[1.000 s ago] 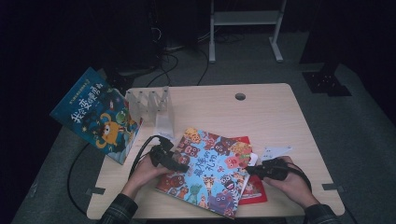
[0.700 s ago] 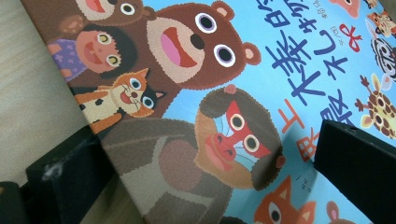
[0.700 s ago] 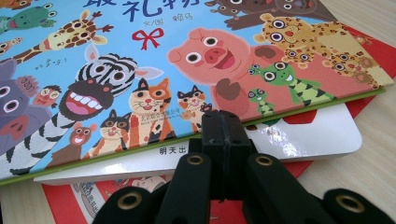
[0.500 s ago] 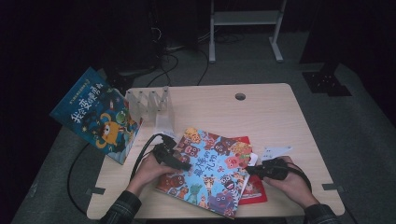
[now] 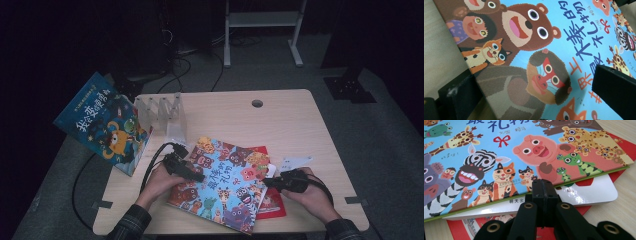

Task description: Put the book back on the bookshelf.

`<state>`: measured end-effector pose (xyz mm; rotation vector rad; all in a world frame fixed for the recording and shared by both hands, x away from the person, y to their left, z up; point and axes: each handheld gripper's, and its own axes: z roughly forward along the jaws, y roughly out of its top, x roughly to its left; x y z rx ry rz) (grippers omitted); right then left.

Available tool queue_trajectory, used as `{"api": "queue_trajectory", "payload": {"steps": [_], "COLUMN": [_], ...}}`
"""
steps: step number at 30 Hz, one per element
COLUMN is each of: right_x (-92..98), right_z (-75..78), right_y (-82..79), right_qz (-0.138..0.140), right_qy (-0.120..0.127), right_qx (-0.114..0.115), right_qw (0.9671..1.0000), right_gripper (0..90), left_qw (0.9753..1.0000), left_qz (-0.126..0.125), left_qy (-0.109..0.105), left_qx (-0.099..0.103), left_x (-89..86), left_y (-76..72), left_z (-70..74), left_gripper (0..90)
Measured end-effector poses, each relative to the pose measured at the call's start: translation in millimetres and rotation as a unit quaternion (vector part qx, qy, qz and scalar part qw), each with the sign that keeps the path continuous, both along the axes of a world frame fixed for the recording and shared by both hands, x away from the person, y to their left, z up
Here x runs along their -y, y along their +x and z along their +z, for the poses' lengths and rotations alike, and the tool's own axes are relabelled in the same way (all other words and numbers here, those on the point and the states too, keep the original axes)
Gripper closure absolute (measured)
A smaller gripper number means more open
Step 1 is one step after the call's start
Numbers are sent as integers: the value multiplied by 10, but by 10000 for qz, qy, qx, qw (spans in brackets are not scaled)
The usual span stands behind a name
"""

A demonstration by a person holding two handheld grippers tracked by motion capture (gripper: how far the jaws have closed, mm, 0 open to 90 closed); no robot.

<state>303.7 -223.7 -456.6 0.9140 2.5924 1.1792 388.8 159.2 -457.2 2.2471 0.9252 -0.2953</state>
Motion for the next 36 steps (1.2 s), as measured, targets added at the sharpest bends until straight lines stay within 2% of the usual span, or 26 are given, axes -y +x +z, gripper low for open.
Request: {"api": "queue_trajectory", "payload": {"steps": [6,10,14,18,25,30,36], "right_x": [0,-1,0,-1,-12,-24,-44], "right_z": [2,4,6,7,15,21,29], "right_y": [2,1,0,-1,-13,-23,-25], "right_qz": [-26,-46,-57,-74,-98,-130,-134], "right_qy": [3,6,1,-3,-59,-104,-131], "right_qx": [-32,-57,-64,-78,-61,-54,-71], "right_qw": [10000,10000,10000,9999,9999,9998,9998], "right_gripper": [895,895,895,895,895,895,895], "left_qw": [9999,9994,9989,9982,9980,9970,9959], "left_qz": [-29,15,9,-53,-166,-352,-426], "left_qy": [-101,-311,-424,-508,-547,-552,-632], "left_qx": [33,133,177,303,285,408,482], "left_x": [-22,-40,-46,-35,-14,46,91], "left_y": [3,-13,-19,-26,-38,-39,16], "left_z": [59,167,227,364,516,697,819], "left_gripper": [0,0,0,0,0,0,0]}}
